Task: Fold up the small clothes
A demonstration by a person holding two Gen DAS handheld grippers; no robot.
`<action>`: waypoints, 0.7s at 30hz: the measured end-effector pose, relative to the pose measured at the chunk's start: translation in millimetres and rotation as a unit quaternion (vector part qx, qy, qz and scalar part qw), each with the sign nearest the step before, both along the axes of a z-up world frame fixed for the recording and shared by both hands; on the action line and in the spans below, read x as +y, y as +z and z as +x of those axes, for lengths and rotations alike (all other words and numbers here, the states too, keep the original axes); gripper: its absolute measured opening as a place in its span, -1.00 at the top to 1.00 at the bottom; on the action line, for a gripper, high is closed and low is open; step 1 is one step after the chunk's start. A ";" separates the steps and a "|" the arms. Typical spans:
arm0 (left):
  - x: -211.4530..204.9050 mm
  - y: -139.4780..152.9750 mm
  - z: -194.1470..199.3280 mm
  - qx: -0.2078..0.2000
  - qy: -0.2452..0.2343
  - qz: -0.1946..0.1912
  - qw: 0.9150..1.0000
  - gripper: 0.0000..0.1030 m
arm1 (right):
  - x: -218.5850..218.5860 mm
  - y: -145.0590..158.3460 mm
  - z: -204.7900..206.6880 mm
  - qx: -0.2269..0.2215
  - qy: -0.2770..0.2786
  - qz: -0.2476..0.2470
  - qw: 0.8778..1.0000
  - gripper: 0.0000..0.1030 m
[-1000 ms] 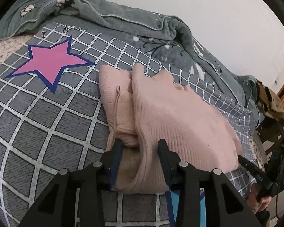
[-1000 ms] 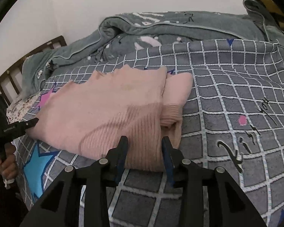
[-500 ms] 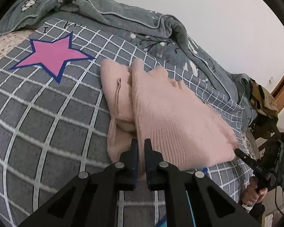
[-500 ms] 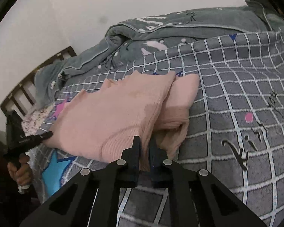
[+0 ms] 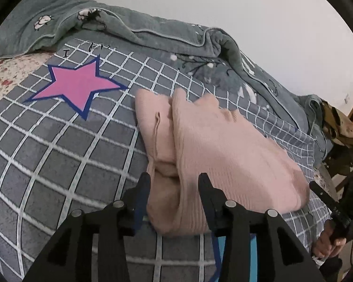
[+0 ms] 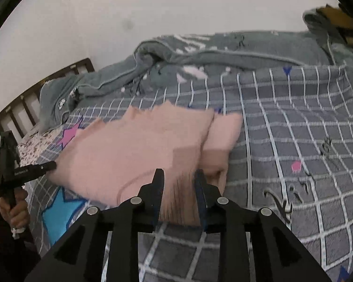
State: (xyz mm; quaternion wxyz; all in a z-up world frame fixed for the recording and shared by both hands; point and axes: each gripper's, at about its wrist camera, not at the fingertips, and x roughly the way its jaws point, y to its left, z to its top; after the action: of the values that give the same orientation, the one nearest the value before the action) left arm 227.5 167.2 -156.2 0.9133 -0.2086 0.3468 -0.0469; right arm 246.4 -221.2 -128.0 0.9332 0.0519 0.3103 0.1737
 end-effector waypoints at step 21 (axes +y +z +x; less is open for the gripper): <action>-3.4 -14.5 70.3 0.055 0.033 0.010 0.998 -0.32 | 51.3 1.9 19.4 0.007 -0.036 -0.042 0.998 0.13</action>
State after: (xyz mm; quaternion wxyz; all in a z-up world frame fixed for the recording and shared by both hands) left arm 297.9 163.8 -170.6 0.8960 -0.2127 0.3899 -0.0016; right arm 265.8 -170.0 -126.2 0.9380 0.0250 0.3217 0.1264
